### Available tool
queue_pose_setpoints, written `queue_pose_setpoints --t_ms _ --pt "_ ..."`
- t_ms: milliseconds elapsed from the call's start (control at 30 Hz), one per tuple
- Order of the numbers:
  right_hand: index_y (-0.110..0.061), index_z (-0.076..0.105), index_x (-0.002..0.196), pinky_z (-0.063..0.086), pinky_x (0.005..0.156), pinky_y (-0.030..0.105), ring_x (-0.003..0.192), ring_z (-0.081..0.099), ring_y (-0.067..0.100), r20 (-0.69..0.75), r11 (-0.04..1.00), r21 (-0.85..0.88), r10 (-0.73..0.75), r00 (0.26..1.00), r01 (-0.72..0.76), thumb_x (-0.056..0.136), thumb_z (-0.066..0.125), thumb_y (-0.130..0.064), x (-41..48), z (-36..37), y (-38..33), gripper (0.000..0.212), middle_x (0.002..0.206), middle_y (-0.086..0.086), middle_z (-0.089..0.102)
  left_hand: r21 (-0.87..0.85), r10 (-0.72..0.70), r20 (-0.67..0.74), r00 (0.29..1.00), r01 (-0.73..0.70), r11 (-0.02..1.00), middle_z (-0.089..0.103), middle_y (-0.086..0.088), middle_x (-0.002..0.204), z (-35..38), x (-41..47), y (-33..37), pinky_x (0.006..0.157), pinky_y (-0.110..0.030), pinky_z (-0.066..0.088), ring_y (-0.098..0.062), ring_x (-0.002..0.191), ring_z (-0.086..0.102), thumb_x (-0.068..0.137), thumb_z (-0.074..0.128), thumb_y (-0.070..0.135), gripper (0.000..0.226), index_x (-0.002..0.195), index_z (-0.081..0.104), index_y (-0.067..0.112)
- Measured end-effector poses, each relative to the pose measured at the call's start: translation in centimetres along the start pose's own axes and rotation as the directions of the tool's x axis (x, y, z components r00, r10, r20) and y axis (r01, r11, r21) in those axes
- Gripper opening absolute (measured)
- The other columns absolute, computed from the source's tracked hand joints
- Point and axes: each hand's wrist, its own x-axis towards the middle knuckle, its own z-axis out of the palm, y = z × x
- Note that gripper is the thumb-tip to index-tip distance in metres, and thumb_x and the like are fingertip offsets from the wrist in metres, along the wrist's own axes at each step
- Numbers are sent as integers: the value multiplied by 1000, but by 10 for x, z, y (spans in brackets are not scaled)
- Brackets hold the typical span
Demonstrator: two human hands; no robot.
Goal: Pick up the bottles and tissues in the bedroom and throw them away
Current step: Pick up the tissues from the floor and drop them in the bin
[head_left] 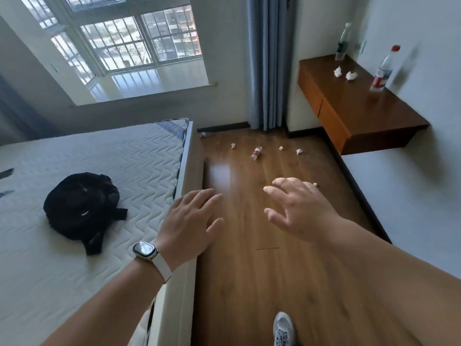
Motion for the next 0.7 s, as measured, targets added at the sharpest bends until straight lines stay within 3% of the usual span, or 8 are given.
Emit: queue_pose_setpoints --t_ms 200,700 --pt "-20 57 129 40 98 45 122 50 26 -2 1000 -25 -6 1000 6 86 35 -57 58 -5 63 61 132 6 55 -1 33 -48 998 -33 999 56 -1 136 20 91 1 102 -42 42 -24 126 50 88 62 39 49 133 52 22" --pt "-17 66 116 50 82 42 105 61 28 -29 985 -105 136 990 -138 85 40 -55 216 29 141 55 117 8 64 -118 125 -60 990 -131 984 56 1 136 85 282 -88 99 -41 43 -23 124 52 89 45 48 50 133 50 25"
